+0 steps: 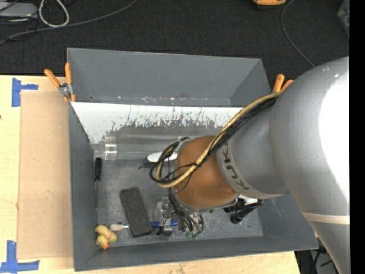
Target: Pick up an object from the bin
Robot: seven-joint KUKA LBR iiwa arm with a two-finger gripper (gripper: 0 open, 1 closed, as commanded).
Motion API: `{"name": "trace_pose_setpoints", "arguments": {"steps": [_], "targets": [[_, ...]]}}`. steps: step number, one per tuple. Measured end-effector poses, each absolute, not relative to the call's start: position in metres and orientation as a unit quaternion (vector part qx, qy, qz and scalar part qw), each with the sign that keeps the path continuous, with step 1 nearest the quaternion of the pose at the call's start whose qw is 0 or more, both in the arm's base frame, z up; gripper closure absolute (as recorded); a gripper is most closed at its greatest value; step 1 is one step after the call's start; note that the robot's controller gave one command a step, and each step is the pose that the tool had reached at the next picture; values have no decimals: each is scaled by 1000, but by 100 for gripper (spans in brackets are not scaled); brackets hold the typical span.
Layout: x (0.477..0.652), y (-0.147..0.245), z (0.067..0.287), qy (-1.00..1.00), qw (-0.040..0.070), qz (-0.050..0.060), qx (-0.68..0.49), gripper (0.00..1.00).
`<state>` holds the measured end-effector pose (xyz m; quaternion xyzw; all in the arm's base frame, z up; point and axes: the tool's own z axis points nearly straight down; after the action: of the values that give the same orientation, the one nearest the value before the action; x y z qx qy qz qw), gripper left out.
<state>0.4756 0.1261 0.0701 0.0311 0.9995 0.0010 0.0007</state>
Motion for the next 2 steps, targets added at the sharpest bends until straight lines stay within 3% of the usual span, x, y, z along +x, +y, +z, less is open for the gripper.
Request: {"name": "trace_pose_setpoints", "arguments": {"steps": [1, 2], "targets": [[474, 126, 92, 999, -2, 0, 32, 100], [473, 125, 131, 999, -4, 0, 33, 100]]}}
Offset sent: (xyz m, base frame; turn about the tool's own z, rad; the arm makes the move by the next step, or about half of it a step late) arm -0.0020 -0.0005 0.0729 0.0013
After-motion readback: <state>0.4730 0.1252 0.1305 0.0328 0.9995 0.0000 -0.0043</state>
